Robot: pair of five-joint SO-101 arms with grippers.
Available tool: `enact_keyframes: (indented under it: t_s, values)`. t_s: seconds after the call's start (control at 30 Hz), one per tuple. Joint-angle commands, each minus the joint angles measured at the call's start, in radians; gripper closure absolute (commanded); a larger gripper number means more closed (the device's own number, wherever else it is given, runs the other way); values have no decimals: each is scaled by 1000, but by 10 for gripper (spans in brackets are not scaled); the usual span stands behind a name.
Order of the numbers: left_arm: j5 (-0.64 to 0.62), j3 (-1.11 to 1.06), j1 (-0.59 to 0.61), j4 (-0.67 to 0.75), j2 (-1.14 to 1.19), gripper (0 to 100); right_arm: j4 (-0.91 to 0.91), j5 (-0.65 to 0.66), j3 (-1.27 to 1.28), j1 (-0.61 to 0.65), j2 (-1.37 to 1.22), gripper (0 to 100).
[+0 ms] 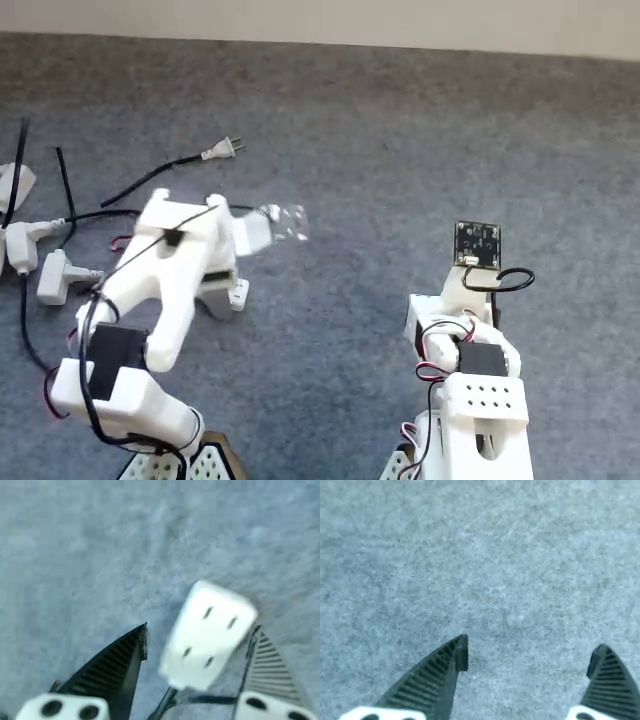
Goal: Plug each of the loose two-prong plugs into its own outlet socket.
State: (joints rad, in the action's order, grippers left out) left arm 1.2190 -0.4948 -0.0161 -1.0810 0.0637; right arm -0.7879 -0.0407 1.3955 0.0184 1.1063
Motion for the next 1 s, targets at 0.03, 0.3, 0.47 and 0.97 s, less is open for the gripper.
enact_keyframes:
  t_s: [0.03, 0.3, 0.47, 0.97]
  values:
    - [-25, -71, -136, 3, -30, 771, 18, -2, -5, 7, 16, 634]
    - [-124, -117, -240, -121, -30, 851, 18, -2, -5, 7, 16, 634]
    - [-219, -114, -325, -118, -31, 870, 18, -2, -5, 7, 16, 634]
    - [-384, -12, -355, -199, -38, 697, 18, -2, -5, 7, 16, 634]
